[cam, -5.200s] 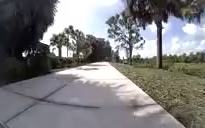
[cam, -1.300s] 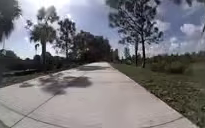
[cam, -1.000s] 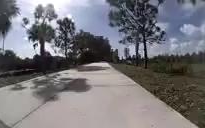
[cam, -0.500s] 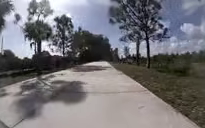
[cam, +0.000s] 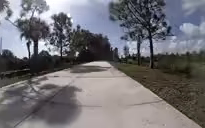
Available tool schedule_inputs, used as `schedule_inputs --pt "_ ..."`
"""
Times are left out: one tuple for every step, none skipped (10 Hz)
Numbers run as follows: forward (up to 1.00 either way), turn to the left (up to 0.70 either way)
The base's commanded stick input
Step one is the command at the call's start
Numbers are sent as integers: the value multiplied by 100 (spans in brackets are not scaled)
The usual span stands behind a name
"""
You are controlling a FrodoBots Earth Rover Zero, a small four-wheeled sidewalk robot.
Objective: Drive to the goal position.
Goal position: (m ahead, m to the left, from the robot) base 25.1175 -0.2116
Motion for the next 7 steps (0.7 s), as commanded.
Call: schedule_inputs --pt "85 0" --pt "85 0" --pt "85 0" --pt "85 0" --pt "85 0" --pt "85 0" --pt "85 0"
